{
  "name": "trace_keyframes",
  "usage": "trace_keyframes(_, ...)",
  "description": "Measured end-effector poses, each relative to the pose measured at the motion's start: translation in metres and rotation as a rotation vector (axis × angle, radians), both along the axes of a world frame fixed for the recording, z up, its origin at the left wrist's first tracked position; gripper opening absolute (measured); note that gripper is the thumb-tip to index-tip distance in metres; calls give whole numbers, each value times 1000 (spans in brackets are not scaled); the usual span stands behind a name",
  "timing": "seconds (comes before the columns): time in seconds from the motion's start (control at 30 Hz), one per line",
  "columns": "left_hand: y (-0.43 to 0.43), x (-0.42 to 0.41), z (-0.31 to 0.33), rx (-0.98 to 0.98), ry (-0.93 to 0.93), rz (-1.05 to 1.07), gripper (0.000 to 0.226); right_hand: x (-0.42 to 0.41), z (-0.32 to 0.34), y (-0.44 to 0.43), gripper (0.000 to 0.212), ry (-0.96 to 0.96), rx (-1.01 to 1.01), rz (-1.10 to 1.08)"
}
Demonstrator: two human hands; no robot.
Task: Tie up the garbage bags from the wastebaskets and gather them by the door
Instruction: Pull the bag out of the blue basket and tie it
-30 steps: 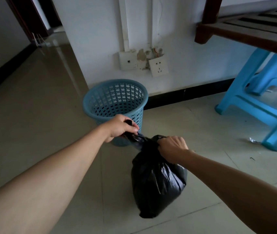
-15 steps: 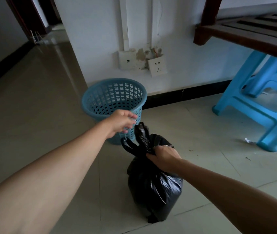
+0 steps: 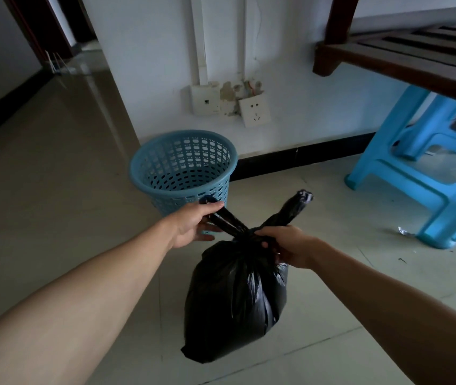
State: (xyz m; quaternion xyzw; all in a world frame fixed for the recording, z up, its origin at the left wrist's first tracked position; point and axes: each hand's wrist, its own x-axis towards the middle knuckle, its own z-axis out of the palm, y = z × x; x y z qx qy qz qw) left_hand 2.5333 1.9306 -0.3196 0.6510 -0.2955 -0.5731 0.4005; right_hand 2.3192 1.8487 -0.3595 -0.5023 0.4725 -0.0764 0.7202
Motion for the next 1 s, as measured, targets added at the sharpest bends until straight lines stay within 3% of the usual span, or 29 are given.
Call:
trace_keyframes(0.1,6,3,-13,88,-104,-218,91,-1,8,-2,18,-155,160,-23)
trace_keyframes(0.17,6,-1,-18,103,-244,-314,99,-1,13,-2,22,-202,213,3)
trace_keyframes(0.2,6,-5,-18,99,-303,-365,89,0,16,-2,25,-213,233,17)
trace_keyframes(0.3,2,-17,-12,90,-506,-461,32,1,16,-2,33,-227,280,71)
trace_keyframes(0.37,1,-22,-9,83,-618,-465,12,0,14,-2,32,-220,282,125)
trace_keyframes(0.53,1,-22,-7,55,-656,-437,11,-2,20,-2,32,-161,164,215)
trace_keyframes(0.8,4,-10,-3,63,-574,-427,16,-3,30,-4,32,-277,239,330)
trace_keyframes(1.0,6,-4,-2,66,-568,-394,14,-4,38,-4,42,-188,72,461)
